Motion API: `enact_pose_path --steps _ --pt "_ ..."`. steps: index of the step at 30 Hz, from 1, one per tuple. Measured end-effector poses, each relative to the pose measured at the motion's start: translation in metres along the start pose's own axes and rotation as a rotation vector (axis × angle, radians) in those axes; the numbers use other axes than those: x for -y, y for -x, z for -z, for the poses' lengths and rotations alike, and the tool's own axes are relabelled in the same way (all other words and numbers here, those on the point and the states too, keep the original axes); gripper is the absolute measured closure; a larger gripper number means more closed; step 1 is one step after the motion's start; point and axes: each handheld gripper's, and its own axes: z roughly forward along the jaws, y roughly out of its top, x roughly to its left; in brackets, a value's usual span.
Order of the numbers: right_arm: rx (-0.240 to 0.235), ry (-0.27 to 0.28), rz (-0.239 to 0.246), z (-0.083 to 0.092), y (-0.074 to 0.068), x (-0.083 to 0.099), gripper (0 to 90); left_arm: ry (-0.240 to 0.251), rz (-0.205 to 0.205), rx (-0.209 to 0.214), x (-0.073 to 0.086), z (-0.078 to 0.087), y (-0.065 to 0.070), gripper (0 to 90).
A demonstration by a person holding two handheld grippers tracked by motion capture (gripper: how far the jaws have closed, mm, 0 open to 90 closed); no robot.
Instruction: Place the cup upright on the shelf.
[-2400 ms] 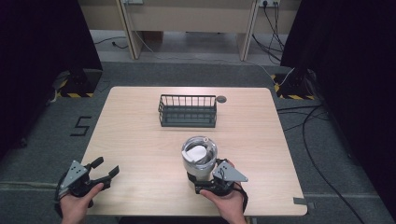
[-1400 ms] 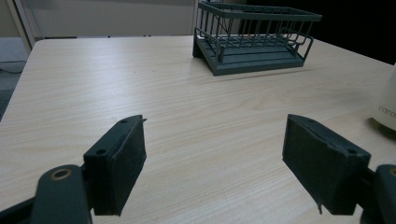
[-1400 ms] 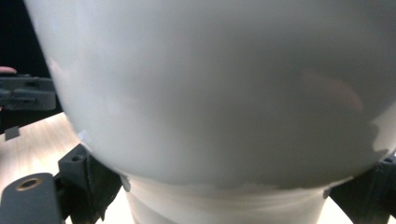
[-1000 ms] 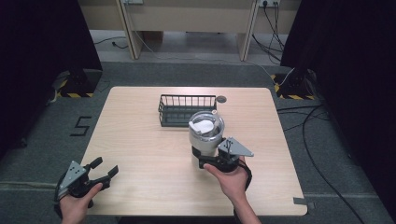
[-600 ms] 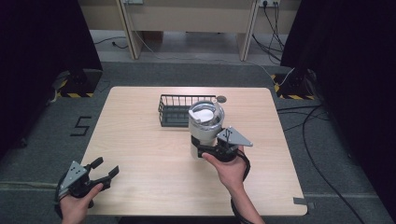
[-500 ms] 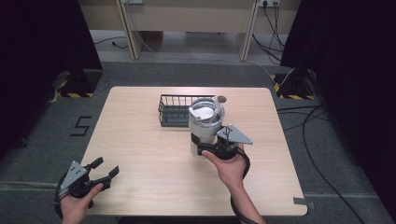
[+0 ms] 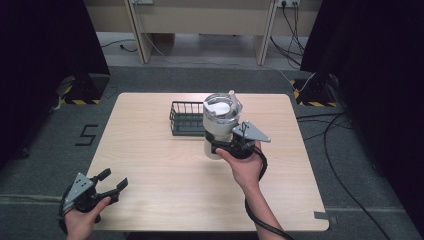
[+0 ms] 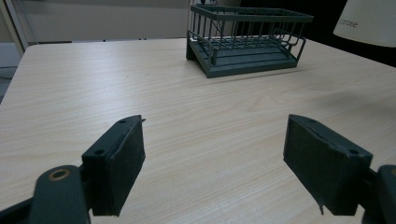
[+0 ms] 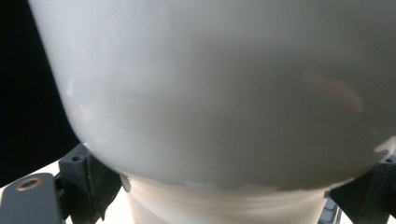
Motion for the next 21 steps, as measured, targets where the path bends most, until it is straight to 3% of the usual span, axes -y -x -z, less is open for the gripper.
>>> enact_pose_path --steps 21 --pt "0.045 0.001 0.005 -0.016 0.015 -0.017 10.7 0.003 0.002 0.001 0.0 0.0 0.0 20.3"
